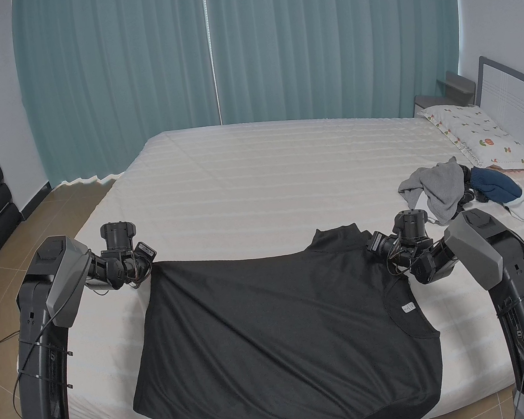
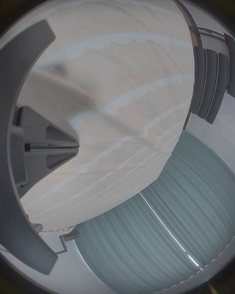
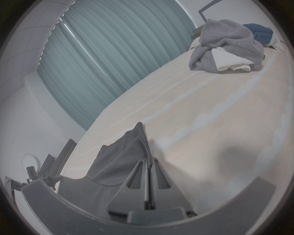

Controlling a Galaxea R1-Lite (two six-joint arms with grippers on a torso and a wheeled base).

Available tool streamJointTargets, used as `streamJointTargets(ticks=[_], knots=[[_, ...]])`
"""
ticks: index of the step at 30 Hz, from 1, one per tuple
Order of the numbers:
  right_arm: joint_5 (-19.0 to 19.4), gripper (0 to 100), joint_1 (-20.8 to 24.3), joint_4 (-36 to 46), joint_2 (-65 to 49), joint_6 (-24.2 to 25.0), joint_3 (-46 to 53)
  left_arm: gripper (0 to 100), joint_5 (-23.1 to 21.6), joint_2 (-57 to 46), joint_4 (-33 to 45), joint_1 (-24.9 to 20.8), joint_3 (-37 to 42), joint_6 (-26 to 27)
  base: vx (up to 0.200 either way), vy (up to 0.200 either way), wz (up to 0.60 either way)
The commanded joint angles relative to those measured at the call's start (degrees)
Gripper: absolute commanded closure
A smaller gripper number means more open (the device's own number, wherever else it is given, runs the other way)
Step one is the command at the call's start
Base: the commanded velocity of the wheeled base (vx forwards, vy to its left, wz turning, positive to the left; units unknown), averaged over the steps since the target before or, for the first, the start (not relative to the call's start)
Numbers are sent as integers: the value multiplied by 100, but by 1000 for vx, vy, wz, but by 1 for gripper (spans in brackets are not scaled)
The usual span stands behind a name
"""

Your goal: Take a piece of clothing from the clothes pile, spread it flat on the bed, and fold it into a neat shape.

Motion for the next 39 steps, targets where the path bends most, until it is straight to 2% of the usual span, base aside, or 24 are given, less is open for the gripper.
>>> streamJointTargets(ticks=[1, 12, 14, 27, 32, 33, 34, 39], knots=[[-49, 100, -100, -16, -16, 9, -155, 100, 35, -20, -23, -29, -18, 6, 0, 0, 0], [-304, 100, -250, -262, -7, 1, -454, 100, 52, 59, -93, -20, -282, 6, 0, 0, 0], [-462, 100, -241, -253, 2, -8, -665, 100, 52, 59, -110, -20, -299, -2, 0, 0, 0], [-497, 100, -206, -209, 266, -70, -815, 100, -18, 112, -119, -38, -334, 6, 0, 0, 0], [-559, 100, -179, -201, 380, -78, -806, 100, -255, 103, -67, -29, -326, 6, 0, 0, 0], [-567, 100, -162, -209, 415, -78, -806, 0, -290, 103, -67, -29, -326, -2, 0, 0, 0], [-567, 0, -153, -209, 415, -87, -806, 0, -290, 103, -67, -29, -326, -2, 0, 0, 0], [-585, 0, -135, -183, 450, -122, -779, 0, -273, 112, -84, -29, -264, 33, 0, 0, 0]])
